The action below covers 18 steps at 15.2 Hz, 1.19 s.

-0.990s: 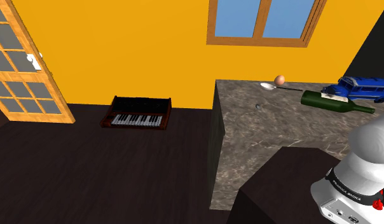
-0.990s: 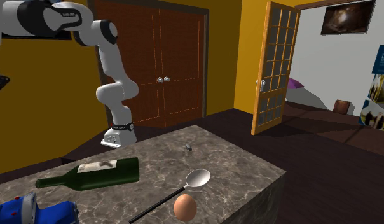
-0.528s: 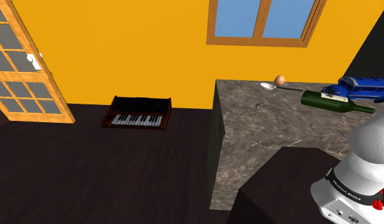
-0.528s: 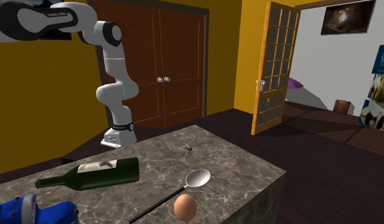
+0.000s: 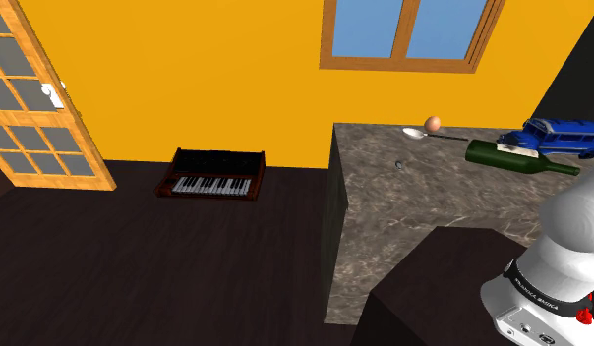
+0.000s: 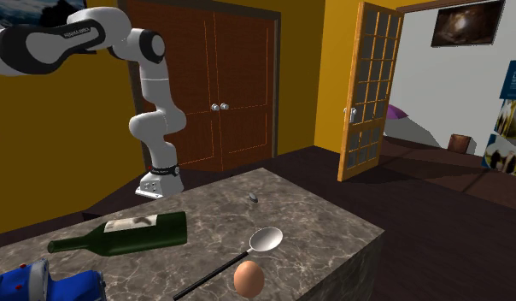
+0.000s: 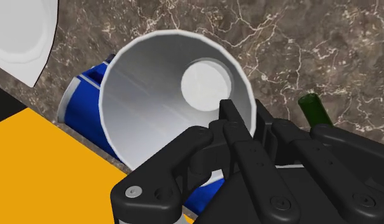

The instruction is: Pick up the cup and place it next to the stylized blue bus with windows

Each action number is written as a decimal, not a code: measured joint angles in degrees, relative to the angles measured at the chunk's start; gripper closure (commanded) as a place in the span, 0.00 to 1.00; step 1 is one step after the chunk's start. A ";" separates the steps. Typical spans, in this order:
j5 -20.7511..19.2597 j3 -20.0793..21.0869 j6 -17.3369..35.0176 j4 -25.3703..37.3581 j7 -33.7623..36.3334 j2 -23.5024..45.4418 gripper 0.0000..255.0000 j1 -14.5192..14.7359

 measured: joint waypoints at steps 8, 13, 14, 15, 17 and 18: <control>4.17 0.93 5.32 -4.52 -2.86 2.86 1.00 -1.33; 8.11 2.48 8.80 -7.23 -5.54 5.40 1.00 -3.02; 8.99 2.88 9.37 -7.62 -6.22 5.95 1.00 -3.52; 10.04 3.38 9.96 -7.98 -6.99 6.61 1.00 -4.14; 11.77 4.32 11.06 -8.70 -8.22 7.69 1.00 -5.11; 12.38 4.68 11.58 -9.06 -8.57 8.06 1.00 -5.37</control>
